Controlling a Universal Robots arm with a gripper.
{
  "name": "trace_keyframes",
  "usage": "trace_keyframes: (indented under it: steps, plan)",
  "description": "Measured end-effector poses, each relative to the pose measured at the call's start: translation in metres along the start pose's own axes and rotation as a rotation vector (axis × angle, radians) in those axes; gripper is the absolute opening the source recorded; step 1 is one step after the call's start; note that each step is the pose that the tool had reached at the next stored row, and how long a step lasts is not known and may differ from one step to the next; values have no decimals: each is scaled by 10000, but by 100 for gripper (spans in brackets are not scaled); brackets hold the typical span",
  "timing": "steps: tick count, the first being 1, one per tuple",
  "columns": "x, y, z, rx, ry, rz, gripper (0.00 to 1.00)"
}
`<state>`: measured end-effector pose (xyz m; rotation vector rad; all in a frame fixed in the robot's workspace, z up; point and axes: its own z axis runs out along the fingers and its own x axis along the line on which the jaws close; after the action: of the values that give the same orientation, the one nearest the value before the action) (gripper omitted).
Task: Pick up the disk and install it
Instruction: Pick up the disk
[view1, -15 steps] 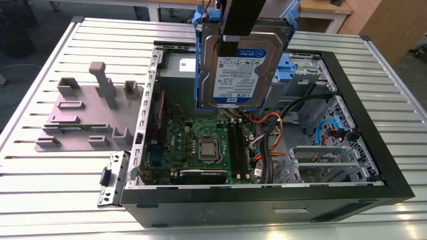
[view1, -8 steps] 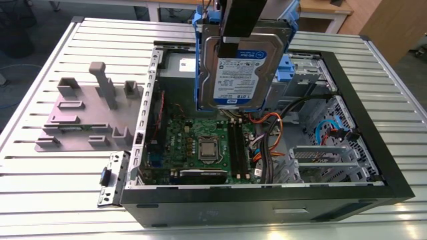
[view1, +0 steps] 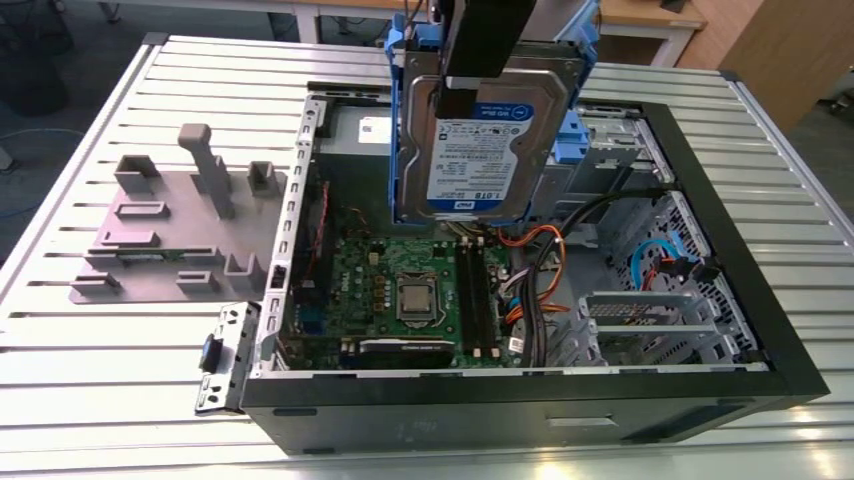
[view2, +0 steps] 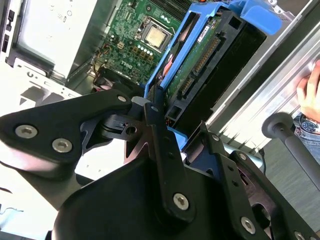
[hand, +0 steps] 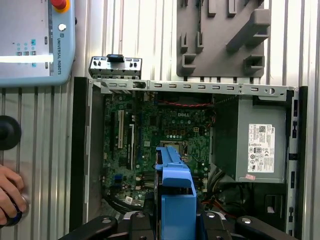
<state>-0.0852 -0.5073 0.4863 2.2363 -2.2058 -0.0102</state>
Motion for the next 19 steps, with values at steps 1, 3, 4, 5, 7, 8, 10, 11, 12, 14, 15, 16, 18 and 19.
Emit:
trace_keyframes:
  steps: [1, 3, 4, 5, 7, 8, 10, 11, 12, 14, 15, 16, 18, 19]
  plan:
    - [3, 0, 0, 0, 0, 0, 36]
    - [9, 0, 0, 0, 0, 0, 36]
    - [12, 0, 0, 0, 0, 0, 36]
    - [15, 0, 0, 0, 0, 0, 36]
    - [21, 0, 0, 0, 0, 0, 36]
    - [24, 0, 0, 0, 0, 0, 36]
    - [30, 1, 1, 0, 0, 0, 36]
    - [32, 1, 0, 0, 1, 0, 36]
    - [35, 1, 0, 0, 1, 0, 36]
    - [41, 1, 0, 0, 1, 0, 36]
    - [44, 1, 1, 0, 0, 0, 36]
    - [48, 1, 1, 1, -1, 0, 36]
    - [53, 1, 1, 0, 0, 0, 36]
    - [57, 1, 1, 1, 0, 0, 36]
